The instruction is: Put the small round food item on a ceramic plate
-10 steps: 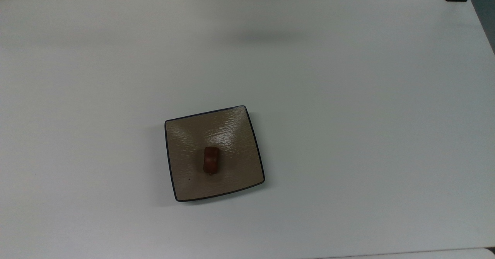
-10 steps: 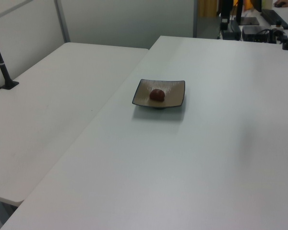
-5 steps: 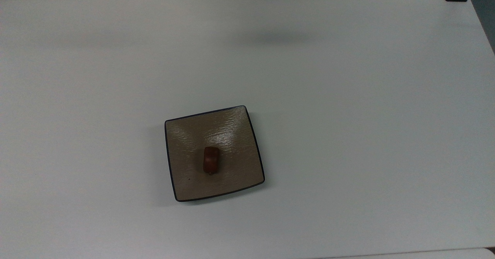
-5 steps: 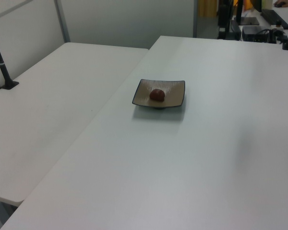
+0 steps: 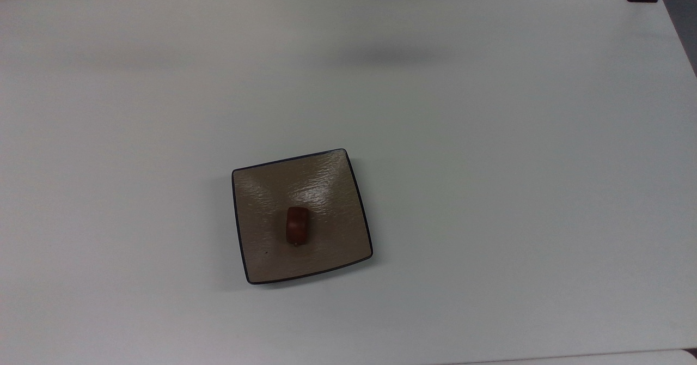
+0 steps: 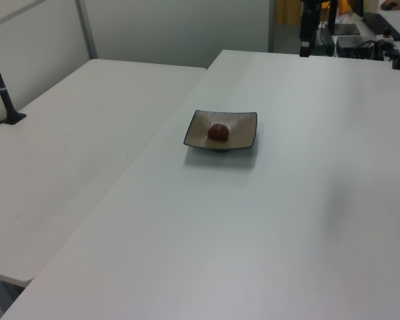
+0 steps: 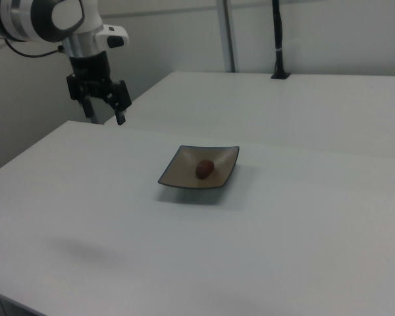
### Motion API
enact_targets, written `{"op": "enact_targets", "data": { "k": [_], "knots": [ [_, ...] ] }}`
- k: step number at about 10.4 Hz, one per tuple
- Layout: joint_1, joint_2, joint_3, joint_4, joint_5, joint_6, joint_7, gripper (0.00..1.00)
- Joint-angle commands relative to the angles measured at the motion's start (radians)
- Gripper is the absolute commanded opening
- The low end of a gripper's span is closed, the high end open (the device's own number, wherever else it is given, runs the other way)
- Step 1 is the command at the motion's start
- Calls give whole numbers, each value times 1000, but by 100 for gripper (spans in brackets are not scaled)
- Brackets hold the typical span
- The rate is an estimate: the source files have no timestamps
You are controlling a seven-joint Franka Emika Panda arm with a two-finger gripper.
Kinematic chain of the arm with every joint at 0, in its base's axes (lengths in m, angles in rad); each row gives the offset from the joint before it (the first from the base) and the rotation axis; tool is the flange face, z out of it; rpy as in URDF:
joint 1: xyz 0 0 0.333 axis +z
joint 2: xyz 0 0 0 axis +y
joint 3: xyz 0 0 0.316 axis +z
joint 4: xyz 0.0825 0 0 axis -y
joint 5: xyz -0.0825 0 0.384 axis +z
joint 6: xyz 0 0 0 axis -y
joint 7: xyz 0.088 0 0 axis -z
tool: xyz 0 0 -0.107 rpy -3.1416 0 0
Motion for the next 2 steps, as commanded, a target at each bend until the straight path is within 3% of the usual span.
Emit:
{"op": "enact_targets", "data": {
  "k": [1,2],
  "knots": [
    [9,-32,-3,-46,9,29,18,100],
    [9,-34,-3,-46,9,29,18,100]
  ]
}}
